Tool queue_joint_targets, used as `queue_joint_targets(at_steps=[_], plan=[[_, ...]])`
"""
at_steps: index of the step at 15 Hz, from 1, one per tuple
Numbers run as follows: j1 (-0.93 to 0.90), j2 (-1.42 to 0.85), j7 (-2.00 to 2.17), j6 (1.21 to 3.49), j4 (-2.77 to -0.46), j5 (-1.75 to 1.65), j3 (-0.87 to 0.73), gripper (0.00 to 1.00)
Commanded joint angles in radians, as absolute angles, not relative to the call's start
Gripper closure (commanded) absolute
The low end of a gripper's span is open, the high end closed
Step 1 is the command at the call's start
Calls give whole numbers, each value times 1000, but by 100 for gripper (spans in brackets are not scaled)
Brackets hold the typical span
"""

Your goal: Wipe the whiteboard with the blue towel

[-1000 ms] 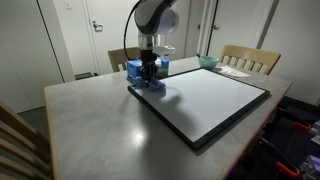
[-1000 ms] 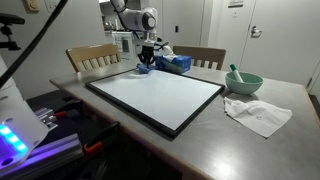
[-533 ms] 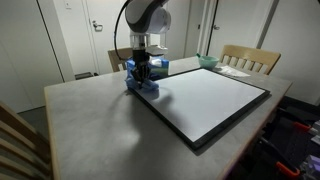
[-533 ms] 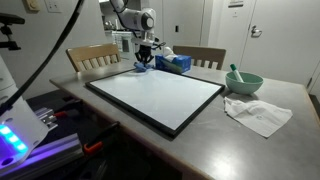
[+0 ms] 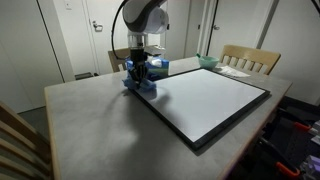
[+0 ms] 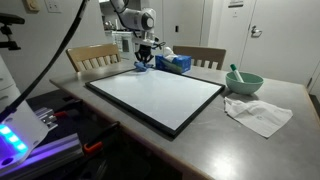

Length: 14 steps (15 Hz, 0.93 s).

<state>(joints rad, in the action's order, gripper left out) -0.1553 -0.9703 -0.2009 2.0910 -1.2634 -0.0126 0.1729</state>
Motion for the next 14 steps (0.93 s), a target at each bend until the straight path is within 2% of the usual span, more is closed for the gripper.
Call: queue_joint_targets(at_steps=[1, 14], plan=[[-186, -1010, -158, 2088, -1219, -16, 154, 96], [-268, -931, 7, 2142, -1364, -42, 115, 96]])
